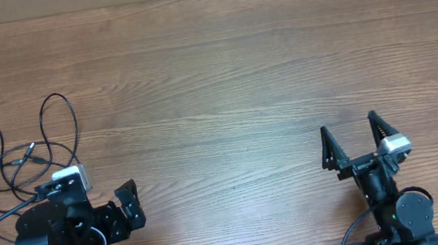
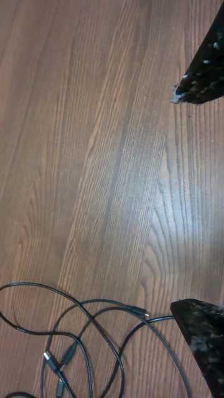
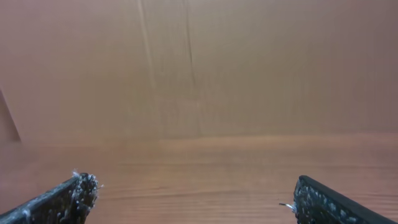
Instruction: Untangle cables
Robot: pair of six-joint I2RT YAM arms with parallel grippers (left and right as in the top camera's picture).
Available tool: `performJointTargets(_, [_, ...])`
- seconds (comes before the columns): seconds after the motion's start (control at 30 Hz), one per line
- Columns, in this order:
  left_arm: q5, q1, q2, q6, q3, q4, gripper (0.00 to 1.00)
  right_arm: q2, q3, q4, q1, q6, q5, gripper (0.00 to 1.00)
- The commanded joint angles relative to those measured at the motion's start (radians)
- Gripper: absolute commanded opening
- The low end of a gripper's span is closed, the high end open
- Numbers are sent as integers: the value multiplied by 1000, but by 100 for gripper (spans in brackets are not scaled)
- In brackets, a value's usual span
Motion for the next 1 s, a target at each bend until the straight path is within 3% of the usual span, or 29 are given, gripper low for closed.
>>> performJointTargets(0.0, [-7, 2, -2, -18, -6, 3, 100, -12, -11, -49, -10, -2, -1, 100])
performJointTargets(0.1, [-7, 2, -2, -18, -5, 3, 100, -12, -11, -150, -10, -1, -2, 100])
performJointTargets(0.97, [-7, 2, -2, -18, -5, 3, 99, -12, -11, -143, -10, -1, -1, 100])
